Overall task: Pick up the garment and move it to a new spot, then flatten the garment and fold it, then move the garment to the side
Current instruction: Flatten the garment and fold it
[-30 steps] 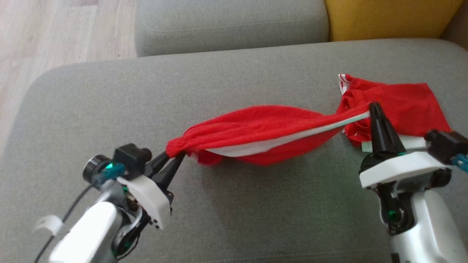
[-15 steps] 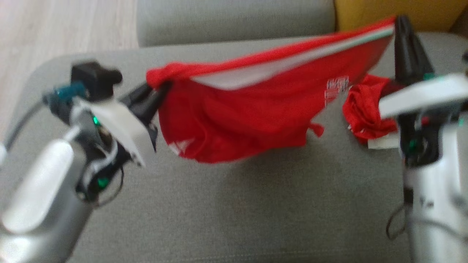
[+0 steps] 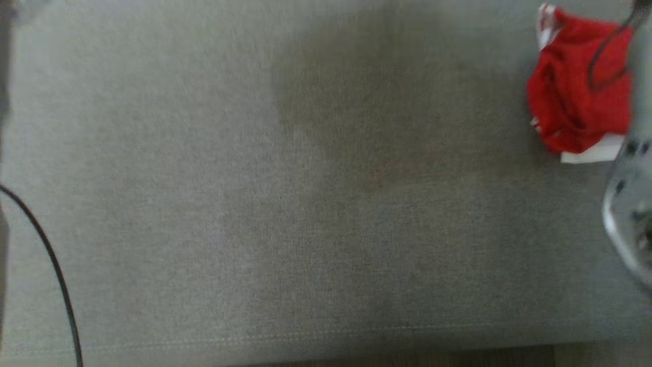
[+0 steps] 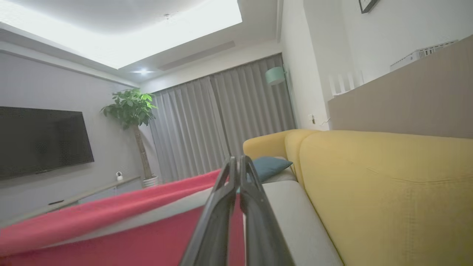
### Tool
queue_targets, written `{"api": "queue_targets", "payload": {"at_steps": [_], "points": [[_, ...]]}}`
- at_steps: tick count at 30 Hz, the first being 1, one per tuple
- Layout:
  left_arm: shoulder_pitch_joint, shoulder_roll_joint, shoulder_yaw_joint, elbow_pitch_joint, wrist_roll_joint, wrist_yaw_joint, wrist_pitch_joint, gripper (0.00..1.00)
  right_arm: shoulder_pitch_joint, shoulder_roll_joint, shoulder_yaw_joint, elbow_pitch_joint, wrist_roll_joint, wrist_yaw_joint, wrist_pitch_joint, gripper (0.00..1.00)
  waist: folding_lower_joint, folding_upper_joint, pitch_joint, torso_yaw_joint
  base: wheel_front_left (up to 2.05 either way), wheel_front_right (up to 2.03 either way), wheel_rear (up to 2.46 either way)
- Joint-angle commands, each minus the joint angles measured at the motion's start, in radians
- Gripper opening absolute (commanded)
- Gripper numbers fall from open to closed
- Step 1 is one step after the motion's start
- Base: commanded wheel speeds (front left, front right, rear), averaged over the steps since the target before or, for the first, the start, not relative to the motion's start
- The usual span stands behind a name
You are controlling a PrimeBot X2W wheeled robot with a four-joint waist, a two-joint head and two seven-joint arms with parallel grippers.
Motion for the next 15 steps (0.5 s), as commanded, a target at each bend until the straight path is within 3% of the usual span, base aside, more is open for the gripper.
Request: {"api": "queue_targets", "payload": {"at_steps": [1, 8, 15], "points": [[-0.078, 0.045, 0.045, 0.014, 0.025, 0.000, -0.045, 0.00, -0.068, 0.004, -0.011, 0.015, -0.009, 0.002, -0.042, 0.00, -0.0001, 0.0000, 0.096, 0.005, 0.00, 0.00, 0.00], [-0.223, -0.050, 0.049, 0.248, 0.038, -0.011, -0.281, 0.00, -0.226, 0.004, -0.054, 0.304, -0.006, 0.002, -0.190, 0.00, -0.0001, 0.0000, 0.190, 0.024, 0.00, 0.00, 0.00], [-0.133, -0.147, -0.050, 0.418, 0.020, -0.030, -0.399, 0.00, -0.167, 0.004, -0.131, 0.523, 0.006, 0.002, -0.218, 0.00, -0.0001, 0.0000, 0.217, 0.052, 0.00, 0.00, 0.00]]}}
